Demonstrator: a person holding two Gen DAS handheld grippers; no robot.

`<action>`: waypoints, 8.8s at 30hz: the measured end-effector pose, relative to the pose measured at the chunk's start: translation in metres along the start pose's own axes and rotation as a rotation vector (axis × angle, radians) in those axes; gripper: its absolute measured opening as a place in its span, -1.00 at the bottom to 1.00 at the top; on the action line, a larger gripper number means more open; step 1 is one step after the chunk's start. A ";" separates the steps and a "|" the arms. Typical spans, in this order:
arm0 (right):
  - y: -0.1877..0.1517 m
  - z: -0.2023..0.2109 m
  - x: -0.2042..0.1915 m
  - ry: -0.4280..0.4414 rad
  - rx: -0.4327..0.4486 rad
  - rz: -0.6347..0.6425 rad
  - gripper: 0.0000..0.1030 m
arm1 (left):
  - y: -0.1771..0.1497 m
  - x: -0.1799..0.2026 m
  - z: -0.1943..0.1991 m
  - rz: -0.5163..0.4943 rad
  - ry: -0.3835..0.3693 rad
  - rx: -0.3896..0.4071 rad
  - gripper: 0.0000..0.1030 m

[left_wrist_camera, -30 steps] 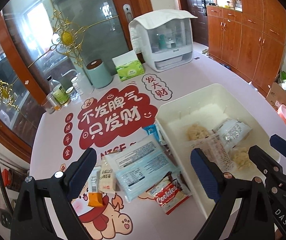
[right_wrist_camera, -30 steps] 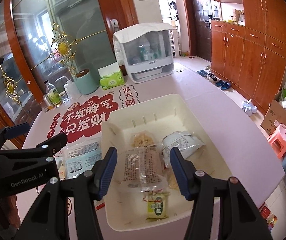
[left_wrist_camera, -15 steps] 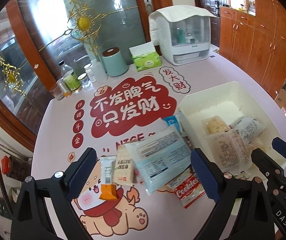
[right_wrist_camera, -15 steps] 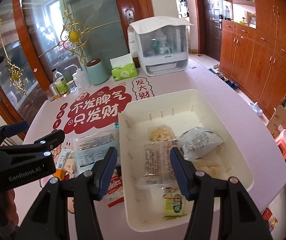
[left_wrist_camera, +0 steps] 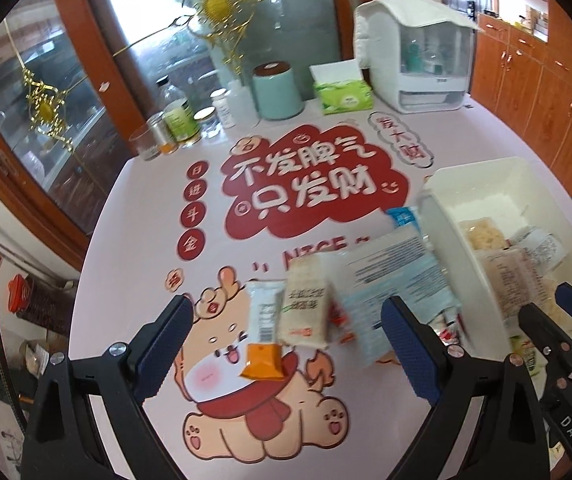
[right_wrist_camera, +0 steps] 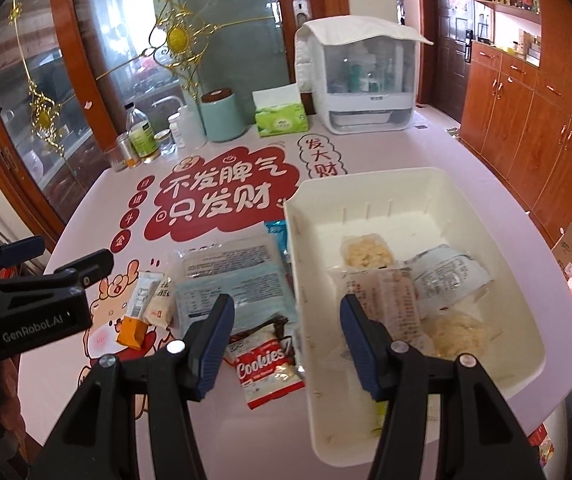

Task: Organize snacks
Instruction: 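Grasp the orange-ended bar with left gripper while right grasps clear printed bag, then carry both packets into the white tray and open both grippers, then move both open grippers back over the remaining snacks, then grasp the brown paper biscuit pack with left gripper while right grasps red bread bag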

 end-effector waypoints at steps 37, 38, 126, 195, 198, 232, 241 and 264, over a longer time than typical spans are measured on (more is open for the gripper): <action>-0.029 -0.151 -0.091 0.013 -0.153 0.213 0.20 | -0.062 -0.068 -0.151 0.020 -0.017 -0.280 0.83; -0.030 -0.154 -0.095 -0.033 -0.141 0.252 0.20 | -0.062 -0.071 -0.153 0.028 -0.019 -0.285 0.83; 0.015 0.112 0.090 -0.213 0.388 0.112 -0.12 | 0.059 0.227 0.056 -0.271 -0.251 0.089 0.74; -0.001 0.054 -0.005 -0.149 0.289 0.238 0.35 | 0.004 0.061 -0.001 -0.060 -0.106 -0.040 0.77; -0.004 0.045 -0.014 -0.142 0.273 0.239 0.35 | 0.000 0.049 -0.010 -0.053 -0.098 -0.053 0.77; -0.058 -0.079 -0.072 -0.068 0.104 0.204 0.35 | -0.028 -0.005 -0.143 -0.067 -0.218 -0.266 0.77; -0.053 -0.129 -0.089 -0.083 0.063 0.287 0.35 | -0.019 0.016 -0.190 -0.115 -0.296 -0.363 0.57; -0.044 -0.187 -0.110 -0.040 -0.050 0.300 0.24 | -0.050 -0.032 -0.221 -0.079 -0.193 -0.381 0.00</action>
Point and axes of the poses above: each gripper's, at about its wrist camera, not at the fingertips, and z roughly against the way its jaws point, x to its right, y to its top, the point moved 4 cm from there along -z, roughly the way its jaws point, and after that the axes turned 9 degrees about y, right-handed, at the moved point
